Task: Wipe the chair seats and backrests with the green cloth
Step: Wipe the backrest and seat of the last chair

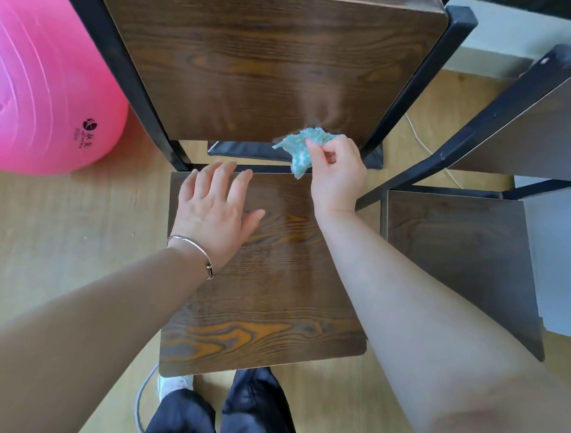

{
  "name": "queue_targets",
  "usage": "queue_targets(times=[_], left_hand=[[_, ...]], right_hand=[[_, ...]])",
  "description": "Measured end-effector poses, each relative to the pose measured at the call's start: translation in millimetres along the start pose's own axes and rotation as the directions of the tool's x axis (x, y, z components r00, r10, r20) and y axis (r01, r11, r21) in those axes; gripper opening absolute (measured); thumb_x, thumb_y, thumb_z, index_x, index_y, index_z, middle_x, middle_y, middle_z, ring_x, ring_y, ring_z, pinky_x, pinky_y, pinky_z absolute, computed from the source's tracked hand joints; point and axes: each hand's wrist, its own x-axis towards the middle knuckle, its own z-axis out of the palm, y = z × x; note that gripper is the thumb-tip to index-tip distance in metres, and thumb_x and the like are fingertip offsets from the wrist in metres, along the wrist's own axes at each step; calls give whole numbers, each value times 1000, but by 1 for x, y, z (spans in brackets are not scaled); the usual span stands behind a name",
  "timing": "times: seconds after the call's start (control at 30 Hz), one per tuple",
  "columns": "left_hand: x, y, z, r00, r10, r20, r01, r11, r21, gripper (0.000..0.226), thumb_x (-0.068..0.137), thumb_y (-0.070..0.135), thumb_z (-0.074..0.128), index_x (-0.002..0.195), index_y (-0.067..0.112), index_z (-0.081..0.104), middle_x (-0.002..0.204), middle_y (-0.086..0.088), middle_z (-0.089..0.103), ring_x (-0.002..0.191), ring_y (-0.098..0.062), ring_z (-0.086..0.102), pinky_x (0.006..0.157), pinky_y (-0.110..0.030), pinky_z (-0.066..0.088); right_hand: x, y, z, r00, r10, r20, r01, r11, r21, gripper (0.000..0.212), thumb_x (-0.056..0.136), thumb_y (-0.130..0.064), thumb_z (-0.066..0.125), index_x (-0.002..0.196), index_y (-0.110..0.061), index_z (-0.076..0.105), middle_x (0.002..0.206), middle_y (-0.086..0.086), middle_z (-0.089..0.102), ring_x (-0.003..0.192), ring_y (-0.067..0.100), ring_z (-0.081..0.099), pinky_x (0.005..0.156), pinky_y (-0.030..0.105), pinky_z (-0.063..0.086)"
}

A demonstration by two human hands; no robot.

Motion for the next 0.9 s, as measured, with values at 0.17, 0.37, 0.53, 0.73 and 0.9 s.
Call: queue_targets(times=[0.17,0.37,0.53,0.73,0.9], left_hand=[[-9,-4,-3,1000,-24,-15,23,999,-25,62,92,51,51,140,13,43,143,-13,43,134,-35,35,109,-55,29],[-25,-11,-1,999,-19,-26,18,999,-42,60,90,49,54,136,11,46,141,-14,45,134,-36,37,107,-56,31],[-36,-18,0,999,-32,5,32,999,-33,61,91,50,51,138,12,45,143,-14,44,136,-36,35,109,-55,29],[-47,-25,3,999,-42,34,44,998,-35,61,91,51,50,138,12,45,144,-14,43,136,-36,34,109,-55,29],[-49,-27,4,998,-44,54,45,999,-21,62,91,52,46,138,12,44,144,-15,42,135,-37,34,108,-55,29]], right_hand=[[-15,25,-1,941,314,122,-315,949,-11,19,90,-38,66,85,-20,61,87,-11,64,86,8,65,72,26,59],[-36,31,-16,912,361,192,-372,928,21,16,89,-36,68,89,-20,63,87,-14,63,89,8,65,75,34,61],[-52,19,-23,843,453,289,-509,846,159,17,89,-28,71,98,-14,64,102,-4,66,98,11,67,73,27,61],[-70,19,-26,648,623,439,-757,592,277,25,87,-22,74,106,-13,61,113,4,63,101,18,68,77,35,61],[-75,24,-30,540,613,577,-838,455,301,63,86,-1,69,138,-24,42,121,5,54,106,24,66,86,41,59]])
